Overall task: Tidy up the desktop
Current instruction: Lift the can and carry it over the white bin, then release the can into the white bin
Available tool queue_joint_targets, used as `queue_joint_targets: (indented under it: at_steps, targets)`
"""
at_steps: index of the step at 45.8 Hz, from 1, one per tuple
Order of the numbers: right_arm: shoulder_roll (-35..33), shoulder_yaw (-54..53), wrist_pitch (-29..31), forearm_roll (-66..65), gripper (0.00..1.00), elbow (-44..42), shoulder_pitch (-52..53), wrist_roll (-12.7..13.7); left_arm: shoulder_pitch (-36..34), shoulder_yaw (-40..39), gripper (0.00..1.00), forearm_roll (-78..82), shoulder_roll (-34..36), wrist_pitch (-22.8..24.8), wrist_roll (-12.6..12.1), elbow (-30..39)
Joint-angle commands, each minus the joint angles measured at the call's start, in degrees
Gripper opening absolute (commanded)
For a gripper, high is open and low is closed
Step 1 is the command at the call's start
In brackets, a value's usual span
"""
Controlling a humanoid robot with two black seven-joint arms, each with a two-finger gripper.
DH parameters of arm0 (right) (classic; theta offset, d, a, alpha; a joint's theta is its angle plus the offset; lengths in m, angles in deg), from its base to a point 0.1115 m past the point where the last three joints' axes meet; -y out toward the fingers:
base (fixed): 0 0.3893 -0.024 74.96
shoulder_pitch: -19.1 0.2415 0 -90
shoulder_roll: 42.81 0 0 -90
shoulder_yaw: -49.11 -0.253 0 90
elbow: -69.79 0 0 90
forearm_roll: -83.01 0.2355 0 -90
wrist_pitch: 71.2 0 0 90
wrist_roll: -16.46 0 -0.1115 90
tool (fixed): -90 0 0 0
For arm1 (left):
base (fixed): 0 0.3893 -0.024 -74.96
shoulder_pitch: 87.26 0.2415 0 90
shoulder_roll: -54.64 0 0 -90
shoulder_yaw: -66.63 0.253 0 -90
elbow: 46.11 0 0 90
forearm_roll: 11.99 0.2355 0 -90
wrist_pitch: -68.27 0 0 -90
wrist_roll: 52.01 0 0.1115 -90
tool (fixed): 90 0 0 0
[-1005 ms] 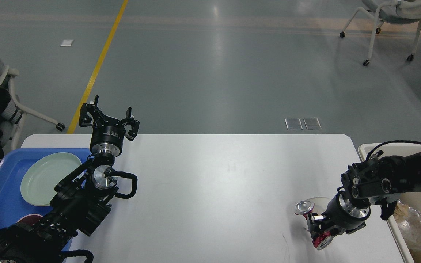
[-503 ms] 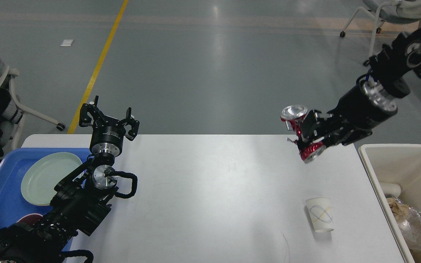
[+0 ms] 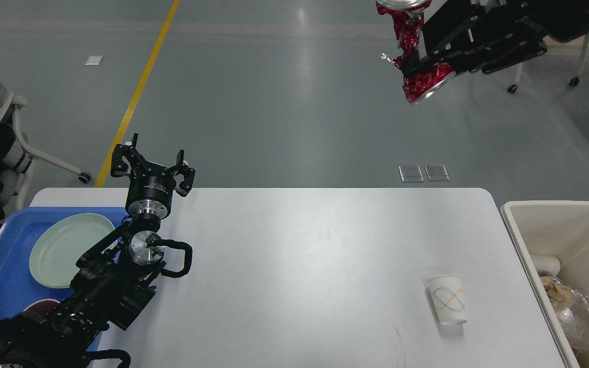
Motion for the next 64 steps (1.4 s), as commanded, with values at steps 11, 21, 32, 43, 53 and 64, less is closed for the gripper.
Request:
queue_joint_targets:
  at_steps: [11, 21, 32, 43, 53, 64]
  targets:
    - [1.5, 5.8, 0.0, -9.0, 0.17, -21.0, -24.2, 0.5, 0.1, 0.0, 1.0, 0.0, 0.0, 0.0, 0.0, 0.1]
    - [3.2, 6.7, -3.7, -11.7, 0.22, -35.0, -42.5, 0.5, 0.1, 0.0, 1.0, 0.0, 0.0, 0.0, 0.0, 0.0]
    - [5.8, 16.2, -15.4, -12.3, 0.3, -40.6, -52.9, 0.5, 0.0, 0.0, 1.0, 0.0, 0.0, 0.0, 0.0, 0.0]
    - [6.8, 25.3, -22.8, -12.2, 0.55, -44.7, -59.7, 0.5, 0.0, 0.0, 1.0, 0.0, 0.0, 0.0, 0.0, 0.0]
    - [6.8, 26.6, -23.8, -12.1, 1.0, -44.7, -60.7, 0.5, 0.1, 0.0, 1.0, 0.0, 0.0, 0.0, 0.0, 0.0]
    - [6.9, 26.5, -23.4, -11.7, 1.0, -43.9, -59.6, 0.5, 0.0, 0.0, 1.0, 0.0, 0.0, 0.0, 0.0, 0.0]
